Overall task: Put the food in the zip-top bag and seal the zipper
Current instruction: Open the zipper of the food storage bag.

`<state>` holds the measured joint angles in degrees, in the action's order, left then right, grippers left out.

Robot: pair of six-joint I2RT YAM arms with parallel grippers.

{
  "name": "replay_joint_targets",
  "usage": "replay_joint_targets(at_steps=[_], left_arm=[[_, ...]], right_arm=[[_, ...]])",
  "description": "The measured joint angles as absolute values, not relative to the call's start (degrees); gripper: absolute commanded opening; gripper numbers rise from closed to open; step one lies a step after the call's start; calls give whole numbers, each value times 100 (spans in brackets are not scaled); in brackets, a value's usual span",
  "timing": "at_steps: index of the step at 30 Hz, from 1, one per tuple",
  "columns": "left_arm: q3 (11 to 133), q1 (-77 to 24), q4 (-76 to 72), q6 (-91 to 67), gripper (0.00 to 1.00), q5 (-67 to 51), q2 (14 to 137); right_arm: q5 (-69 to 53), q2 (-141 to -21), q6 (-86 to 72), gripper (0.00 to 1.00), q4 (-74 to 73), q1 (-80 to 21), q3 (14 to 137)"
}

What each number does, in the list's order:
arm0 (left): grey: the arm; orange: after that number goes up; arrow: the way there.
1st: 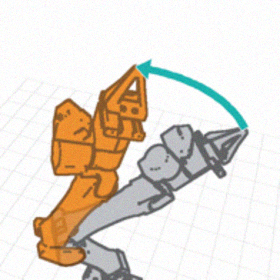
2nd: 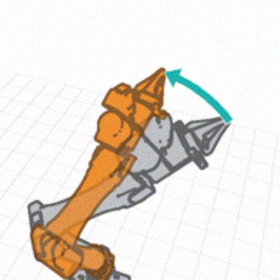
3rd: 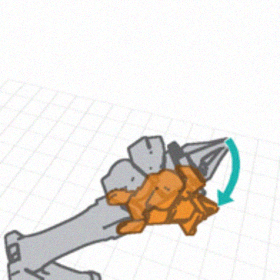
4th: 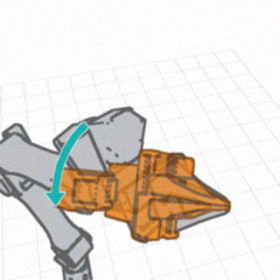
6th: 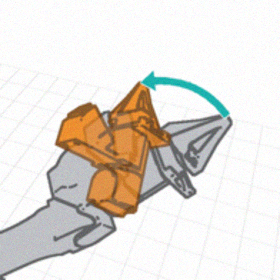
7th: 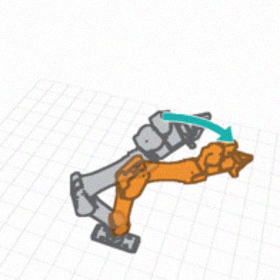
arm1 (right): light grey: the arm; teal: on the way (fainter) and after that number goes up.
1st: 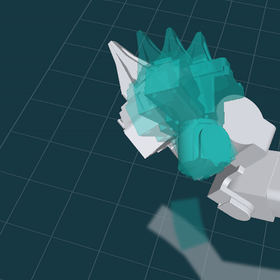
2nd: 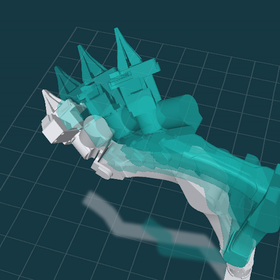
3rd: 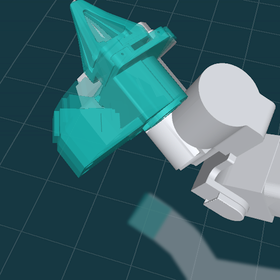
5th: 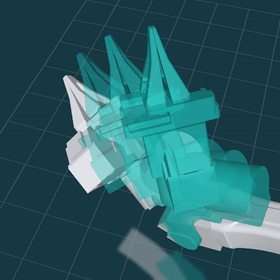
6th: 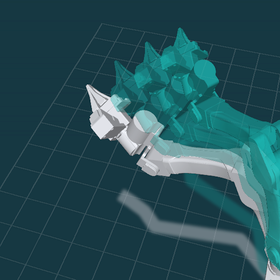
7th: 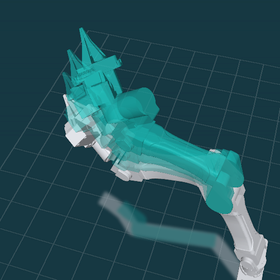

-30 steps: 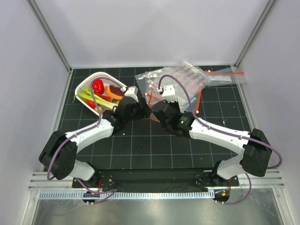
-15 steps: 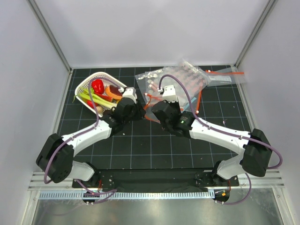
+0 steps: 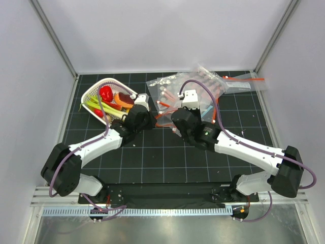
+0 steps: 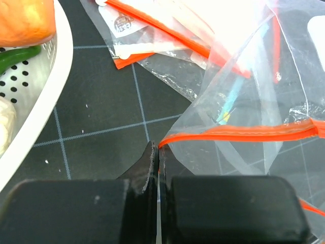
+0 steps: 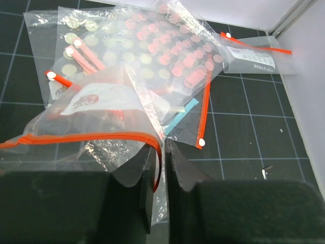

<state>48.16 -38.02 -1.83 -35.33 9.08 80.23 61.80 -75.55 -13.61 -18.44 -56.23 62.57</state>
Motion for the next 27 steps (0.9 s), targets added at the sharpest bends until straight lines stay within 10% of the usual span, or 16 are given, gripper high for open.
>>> replay_joint_targets(at_steps=[10, 16, 23, 27], left_arm=[[4825, -3795, -143, -3540, 0, 897, 8088], [4825, -3795, -141, -3548, 1, 893, 8093], [4825, -3798, -19, -3415, 64, 888, 7977], [4759, -3798, 255, -3376, 79, 1094, 7332]], right_arm=[[6128, -8154, -1352, 29, -1914, -5612, 6412], [6027, -8493, -1431, 2, -2036, -5612, 6484], [5870, -8471, -1520, 1, -2110, -5607, 6536], [5870, -8462, -1520, 1, -2115, -5603, 6536]])
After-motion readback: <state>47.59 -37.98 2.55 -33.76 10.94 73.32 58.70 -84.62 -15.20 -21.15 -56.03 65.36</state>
